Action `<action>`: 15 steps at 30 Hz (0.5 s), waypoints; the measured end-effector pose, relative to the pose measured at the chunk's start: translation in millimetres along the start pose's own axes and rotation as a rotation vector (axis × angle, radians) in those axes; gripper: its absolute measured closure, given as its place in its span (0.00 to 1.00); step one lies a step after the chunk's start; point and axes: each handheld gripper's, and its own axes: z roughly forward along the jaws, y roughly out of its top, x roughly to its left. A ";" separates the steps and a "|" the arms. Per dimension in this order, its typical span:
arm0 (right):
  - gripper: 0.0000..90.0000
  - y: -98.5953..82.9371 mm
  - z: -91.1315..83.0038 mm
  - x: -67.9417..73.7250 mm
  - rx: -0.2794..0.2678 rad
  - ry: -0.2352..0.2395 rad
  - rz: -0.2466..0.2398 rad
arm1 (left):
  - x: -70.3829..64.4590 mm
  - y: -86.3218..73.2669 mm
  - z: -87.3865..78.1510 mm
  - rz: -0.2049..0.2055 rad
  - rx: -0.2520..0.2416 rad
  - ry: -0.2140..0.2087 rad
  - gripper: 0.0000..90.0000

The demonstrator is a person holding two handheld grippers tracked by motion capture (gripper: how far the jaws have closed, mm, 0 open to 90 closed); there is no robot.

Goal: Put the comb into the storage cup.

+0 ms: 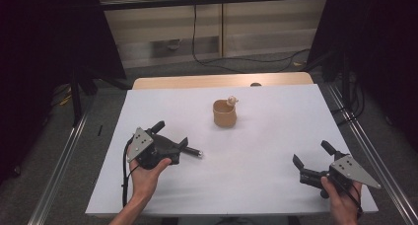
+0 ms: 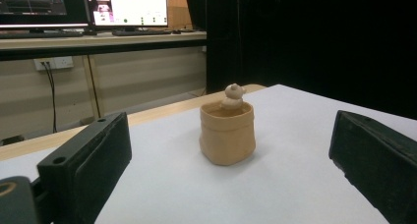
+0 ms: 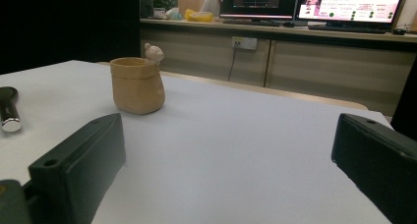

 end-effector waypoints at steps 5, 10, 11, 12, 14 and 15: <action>0.00 -0.1 0.2 0.2 0.002 0.005 -0.001 | -2.3 0.6 10.5 0.004 -0.009 0.010 0.02; 0.00 0.0 0.0 0.0 -0.001 0.002 -0.002 | -0.5 0.6 16.5 0.009 -0.009 0.020 0.02; 0.00 -0.3 0.5 -0.4 0.005 0.000 -0.001 | 2.1 1.2 19.7 0.009 -0.007 0.024 0.02; 0.00 -0.3 0.6 -0.4 0.004 -0.001 -0.001 | 2.1 1.2 19.7 0.009 -0.007 0.024 0.02; 0.00 -0.2 0.4 -0.3 0.004 0.001 0.000 | 3.8 1.2 24.2 -0.002 -0.007 0.023 0.02; 0.00 -0.3 0.4 -0.1 0.005 0.002 0.000 | 3.8 1.2 24.2 -0.002 -0.007 0.023 0.02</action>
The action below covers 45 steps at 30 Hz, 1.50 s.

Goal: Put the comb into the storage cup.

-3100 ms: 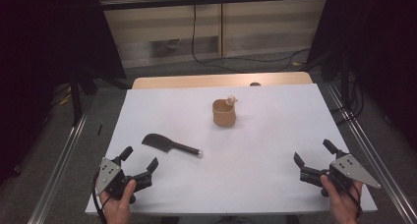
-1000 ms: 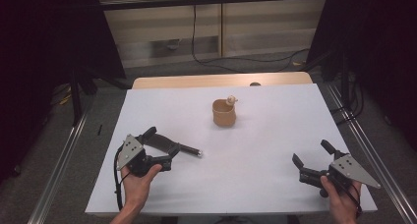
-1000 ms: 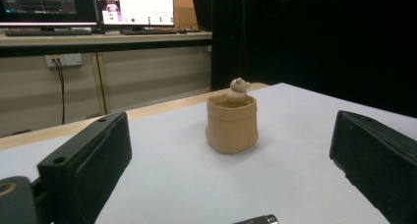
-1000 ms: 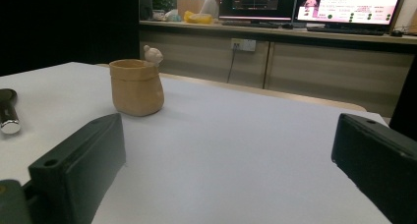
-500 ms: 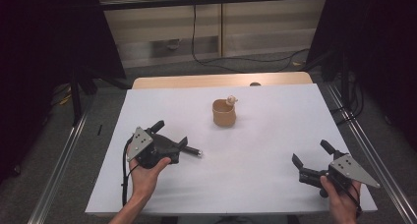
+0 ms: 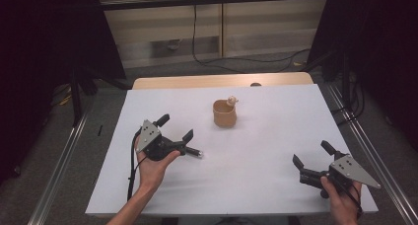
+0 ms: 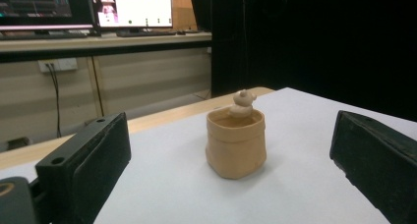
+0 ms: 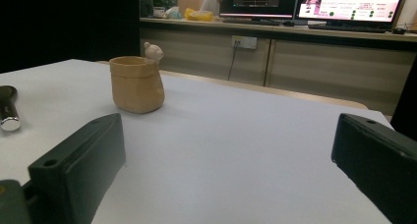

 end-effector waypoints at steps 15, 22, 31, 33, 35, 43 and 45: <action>0.00 -0.5 0.3 -0.9 0.001 0.000 0.010 | 2.6 -5.3 17.7 -0.015 0.019 0.003 0.18; 0.00 -0.7 0.2 -0.1 0.005 0.013 0.010 | 5.7 -5.7 17.7 -0.054 0.001 -0.013 0.34; 0.00 -0.6 0.0 0.1 0.005 0.007 0.005 | 5.4 -6.4 18.5 -0.063 0.003 -0.035 0.64; 0.00 -0.6 -0.2 -0.2 0.004 -0.001 0.001 | 6.6 -7.3 20.1 -0.080 0.003 -0.040 0.72; 0.00 -0.8 -0.3 -0.9 0.008 -0.005 0.001 | 6.7 -8.0 21.5 -0.084 0.008 -0.047 0.73; 0.00 -0.9 -0.3 -0.5 0.009 -0.003 0.004 | 13.1 -8.1 19.8 -0.149 0.026 -0.070 0.95; 0.00 -1.1 -0.3 -0.8 0.010 -0.002 0.010 | 15.1 -7.9 19.1 -0.162 0.031 -0.075 0.98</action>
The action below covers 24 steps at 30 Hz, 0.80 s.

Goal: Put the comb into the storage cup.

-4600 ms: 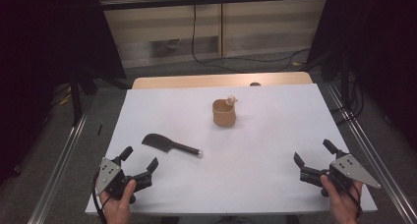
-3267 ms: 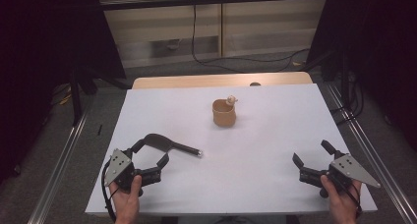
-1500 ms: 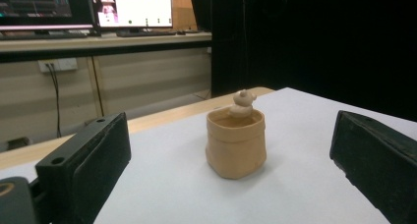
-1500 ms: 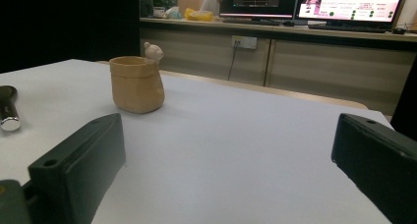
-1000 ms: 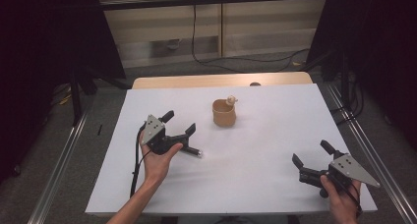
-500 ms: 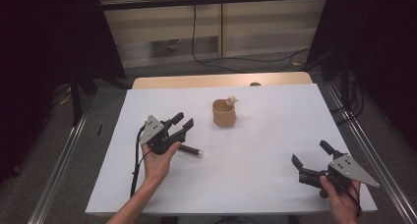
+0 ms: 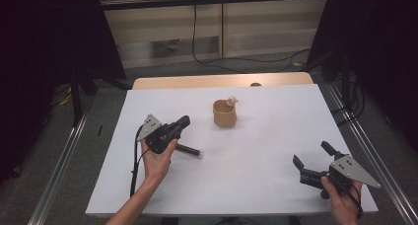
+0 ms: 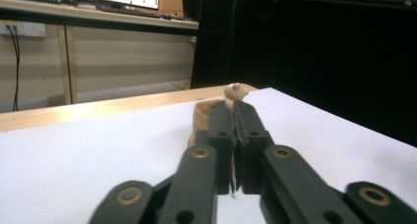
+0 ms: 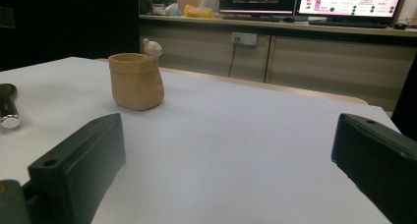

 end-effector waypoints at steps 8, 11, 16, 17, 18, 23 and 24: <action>0.00 0.1 -0.2 -0.2 0.000 -0.002 -0.007 | 4.1 1.3 -0.8 -0.026 0.062 0.002 1.00; 0.00 0.1 -0.1 -0.5 -0.002 -0.002 -0.005 | 5.0 2.1 0.9 -0.026 0.089 -0.002 1.00; 0.00 0.3 -0.3 -0.4 -0.001 -0.005 -0.007 | 3.6 5.9 3.0 -0.039 0.161 -0.025 1.00; 0.00 0.3 -0.2 -0.3 -0.001 -0.005 -0.007 | 3.6 6.1 3.0 -0.052 0.160 -0.030 1.00; 0.00 0.3 -0.1 -0.3 -0.001 -0.005 -0.007 | 4.0 6.9 2.8 -0.052 0.175 -0.033 1.00; 0.00 0.4 -0.4 -0.5 -0.003 -0.006 -0.009 | 2.3 8.3 2.2 -0.034 0.224 -0.016 1.00; 0.00 0.5 -0.5 -0.5 -0.003 -0.007 -0.009 | 0.8 7.0 2.9 -0.041 0.233 -0.009 1.00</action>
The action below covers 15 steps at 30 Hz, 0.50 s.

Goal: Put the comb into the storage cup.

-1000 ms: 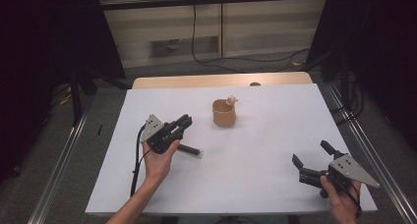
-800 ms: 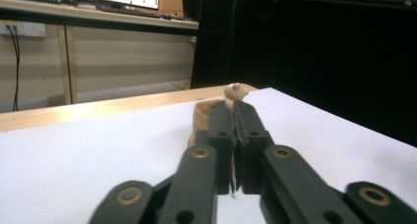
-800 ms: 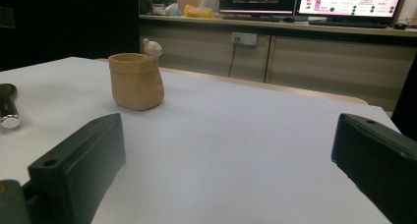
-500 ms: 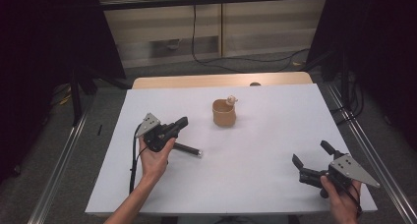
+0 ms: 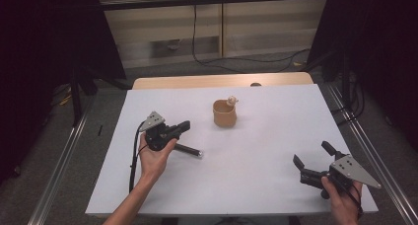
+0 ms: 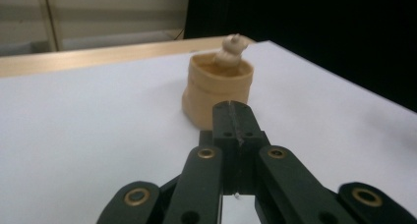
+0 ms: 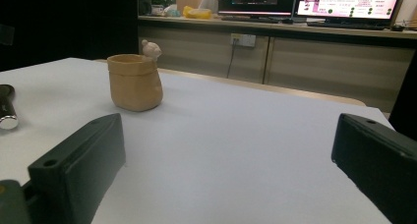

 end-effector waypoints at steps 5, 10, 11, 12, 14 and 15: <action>0.00 0.1 0.1 0.0 -0.001 0.002 0.003 | -3.2 2.2 7.8 0.006 0.083 -0.025 1.00; 0.00 -0.1 0.7 0.3 -0.001 0.006 0.004 | 0.0 7.5 15.3 -0.007 0.112 -0.035 1.00; 0.00 0.0 0.5 0.3 0.001 0.006 0.002 | 0.0 8.4 17.0 -0.004 0.126 -0.029 1.00; 0.00 0.0 0.4 0.3 0.001 0.006 0.000 | 0.3 9.0 18.4 -0.002 0.136 -0.031 1.00; 0.00 -0.1 0.4 0.2 0.001 0.007 0.000 | 0.8 9.7 20.8 -0.009 0.161 -0.035 1.00; 0.00 -0.2 0.7 0.3 0.005 0.011 0.002 | 1.2 9.1 20.7 -0.014 0.165 -0.036 1.00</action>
